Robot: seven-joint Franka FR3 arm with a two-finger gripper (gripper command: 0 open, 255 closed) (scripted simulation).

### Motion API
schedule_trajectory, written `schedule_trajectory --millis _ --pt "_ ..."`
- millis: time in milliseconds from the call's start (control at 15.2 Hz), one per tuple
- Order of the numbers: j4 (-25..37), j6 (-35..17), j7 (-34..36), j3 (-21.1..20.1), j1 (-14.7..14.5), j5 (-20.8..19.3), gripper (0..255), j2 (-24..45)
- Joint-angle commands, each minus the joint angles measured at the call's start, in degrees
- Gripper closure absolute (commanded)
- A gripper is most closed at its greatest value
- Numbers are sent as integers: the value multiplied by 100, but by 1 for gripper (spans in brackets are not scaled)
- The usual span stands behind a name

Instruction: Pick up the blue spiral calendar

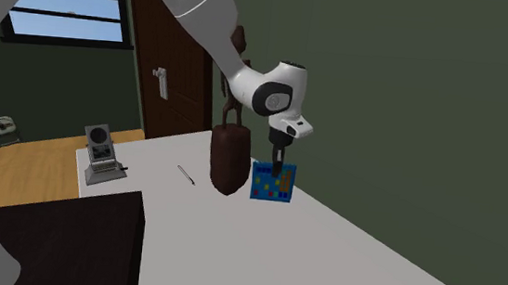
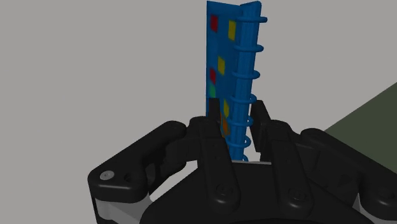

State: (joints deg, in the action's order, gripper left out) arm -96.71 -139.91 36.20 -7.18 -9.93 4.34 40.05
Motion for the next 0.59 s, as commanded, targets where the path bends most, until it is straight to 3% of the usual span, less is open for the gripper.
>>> schedule_trajectory --millis 0,528 --pt "-46 91 2 -6 14 6 255 -139" --pt "-53 402 33 -18 28 16 255 -460"
